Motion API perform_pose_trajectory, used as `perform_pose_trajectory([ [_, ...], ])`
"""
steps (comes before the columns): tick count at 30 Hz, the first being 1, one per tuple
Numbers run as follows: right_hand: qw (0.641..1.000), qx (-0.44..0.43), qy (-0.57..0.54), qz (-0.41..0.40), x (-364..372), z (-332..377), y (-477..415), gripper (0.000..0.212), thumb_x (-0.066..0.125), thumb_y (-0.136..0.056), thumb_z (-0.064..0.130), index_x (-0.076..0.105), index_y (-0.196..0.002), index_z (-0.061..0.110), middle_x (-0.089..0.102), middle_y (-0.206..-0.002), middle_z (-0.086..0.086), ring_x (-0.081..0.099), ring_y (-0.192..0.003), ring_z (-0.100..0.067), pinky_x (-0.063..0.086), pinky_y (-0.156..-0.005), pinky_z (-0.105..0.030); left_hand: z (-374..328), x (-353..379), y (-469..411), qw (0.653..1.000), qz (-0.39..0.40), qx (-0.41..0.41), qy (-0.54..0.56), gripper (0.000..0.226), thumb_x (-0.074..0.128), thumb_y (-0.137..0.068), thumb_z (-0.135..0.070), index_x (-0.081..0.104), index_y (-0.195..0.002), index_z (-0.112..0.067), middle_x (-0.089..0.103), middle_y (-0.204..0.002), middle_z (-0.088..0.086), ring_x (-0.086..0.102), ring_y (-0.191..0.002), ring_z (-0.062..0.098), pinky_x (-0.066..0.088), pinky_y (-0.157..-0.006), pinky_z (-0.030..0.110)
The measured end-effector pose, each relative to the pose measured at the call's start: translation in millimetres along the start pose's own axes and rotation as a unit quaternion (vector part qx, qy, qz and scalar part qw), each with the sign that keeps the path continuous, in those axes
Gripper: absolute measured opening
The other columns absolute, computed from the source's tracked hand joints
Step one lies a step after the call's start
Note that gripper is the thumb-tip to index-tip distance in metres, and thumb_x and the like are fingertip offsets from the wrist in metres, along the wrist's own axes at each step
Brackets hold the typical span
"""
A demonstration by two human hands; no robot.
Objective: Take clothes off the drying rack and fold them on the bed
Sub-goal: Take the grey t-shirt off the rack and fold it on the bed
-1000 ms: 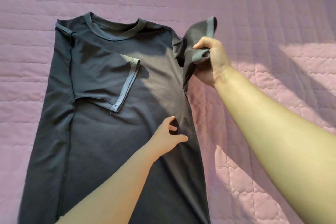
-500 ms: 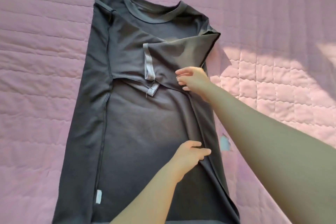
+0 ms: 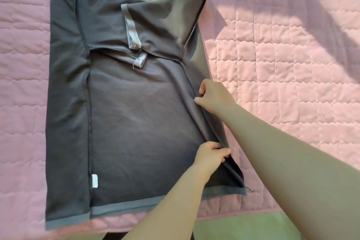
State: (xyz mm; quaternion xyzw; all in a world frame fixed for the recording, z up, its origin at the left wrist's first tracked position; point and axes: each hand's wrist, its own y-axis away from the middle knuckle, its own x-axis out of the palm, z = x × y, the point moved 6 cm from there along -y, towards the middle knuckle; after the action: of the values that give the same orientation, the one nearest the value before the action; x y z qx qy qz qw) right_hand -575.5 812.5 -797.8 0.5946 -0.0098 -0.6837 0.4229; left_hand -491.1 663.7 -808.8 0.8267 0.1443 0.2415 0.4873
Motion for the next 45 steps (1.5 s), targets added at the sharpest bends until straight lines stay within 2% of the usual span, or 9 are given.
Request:
perform_pose_trajectory([
  [5, 0.999, 0.002, 0.045, 0.013, -2, -9, 15, 0.016, 0.059, -0.077, 0.012, 0.061, -0.093, 0.006, 0.062, -0.095, -0.010, 0.058, -0.091, -0.031, 0.042, -0.069, -0.031, 8, -1, -3, 0.998, -0.045, 0.031, -0.027, 0.003, 0.062, -0.091, -0.017, 0.063, -0.091, -0.020, 0.067, -0.088, 0.000, 0.063, -0.085, 0.014, 0.047, -0.076, 0.021],
  [9, 0.993, 0.046, -0.110, 0.000, -12, -14, 28, 0.007, 0.063, -0.076, 0.013, 0.065, -0.079, 0.007, 0.054, -0.067, 0.001, 0.052, -0.073, -0.019, 0.038, -0.060, -0.026, 16, 3, 9, 0.997, -0.056, 0.033, 0.032, 0.009, 0.049, -0.095, -0.016, 0.059, -0.096, -0.017, 0.067, -0.096, -0.001, 0.066, -0.094, 0.013, 0.050, -0.091, 0.030],
  [16, 0.966, 0.046, -0.252, 0.021, -8, -2, 42, 0.017, 0.070, -0.071, 0.007, 0.061, -0.075, 0.021, 0.058, -0.073, 0.005, 0.063, -0.077, -0.022, 0.057, -0.080, -0.044, 34, 2, 24, 0.996, -0.055, 0.018, 0.064, 0.022, 0.068, -0.087, -0.027, 0.060, -0.106, -0.019, 0.066, -0.101, -0.002, 0.062, -0.092, 0.013, 0.050, -0.079, 0.024],
  [22, 0.947, 0.058, -0.317, 0.012, -1, 12, 49, 0.018, 0.066, -0.077, 0.000, 0.065, -0.093, 0.009, 0.057, -0.073, 0.000, 0.056, -0.057, -0.013, 0.057, -0.057, -0.029, 37, -21, 35, 0.997, -0.053, 0.046, 0.035, 0.009, 0.059, -0.095, -0.017, 0.064, -0.102, -0.016, 0.070, -0.104, 0.002, 0.066, -0.097, 0.016, 0.054, -0.091, 0.035],
  [26, 0.928, 0.027, -0.371, 0.026, 10, 27, 49, 0.020, 0.070, -0.078, 0.003, 0.063, -0.096, 0.010, 0.059, -0.069, 0.000, 0.056, -0.057, -0.014, 0.053, -0.055, -0.026, 57, -57, 67, 0.995, -0.056, 0.068, 0.043, 0.010, 0.061, -0.093, -0.011, 0.063, -0.102, -0.011, 0.073, -0.099, 0.000, 0.068, -0.087, 0.008, 0.055, -0.079, 0.023],
  [31, 0.968, -0.036, -0.171, 0.181, 59, 28, 58, 0.026, 0.065, -0.086, 0.014, 0.066, -0.112, 0.018, 0.065, -0.087, 0.002, 0.057, -0.067, -0.011, 0.047, -0.061, -0.017, 96, -96, 85, 0.991, -0.113, 0.015, -0.074, 0.013, 0.064, -0.089, -0.004, 0.063, -0.095, -0.015, 0.070, -0.088, 0.002, 0.066, -0.077, 0.011, 0.049, -0.064, 0.008],
  [37, 0.947, 0.058, -0.316, 0.013, 33, -3, 46, 0.022, 0.053, -0.083, 0.000, 0.067, -0.093, 0.015, 0.067, -0.075, 0.001, 0.062, -0.061, -0.010, 0.049, -0.062, -0.019, 91, -94, 75, 0.985, -0.130, 0.006, -0.114, 0.020, 0.078, -0.078, -0.030, 0.066, -0.089, -0.019, 0.072, -0.079, -0.004, 0.069, -0.073, 0.010, 0.054, -0.063, 0.021],
  [40, 0.937, 0.093, -0.336, 0.005, 27, -17, 40, 0.023, 0.052, -0.082, 0.000, 0.066, -0.091, 0.015, 0.067, -0.074, 0.000, 0.061, -0.059, -0.011, 0.050, -0.064, -0.021, 86, -90, 71, 0.956, -0.132, 0.013, -0.263, 0.023, 0.077, -0.078, -0.030, 0.058, -0.071, -0.019, 0.063, -0.069, -0.005, 0.062, -0.067, 0.013, 0.054, -0.069, 0.032],
  [45, 0.958, 0.047, -0.255, 0.124, 31, -6, 34, 0.018, 0.055, -0.084, 0.001, 0.064, -0.093, 0.013, 0.066, -0.076, -0.002, 0.062, -0.062, -0.012, 0.049, -0.059, -0.014, 75, -98, 74, 0.878, -0.139, -0.029, -0.457, 0.034, 0.072, -0.076, -0.048, 0.055, -0.085, -0.020, 0.064, -0.086, -0.006, 0.061, -0.081, 0.015, 0.052, -0.072, 0.031],
])
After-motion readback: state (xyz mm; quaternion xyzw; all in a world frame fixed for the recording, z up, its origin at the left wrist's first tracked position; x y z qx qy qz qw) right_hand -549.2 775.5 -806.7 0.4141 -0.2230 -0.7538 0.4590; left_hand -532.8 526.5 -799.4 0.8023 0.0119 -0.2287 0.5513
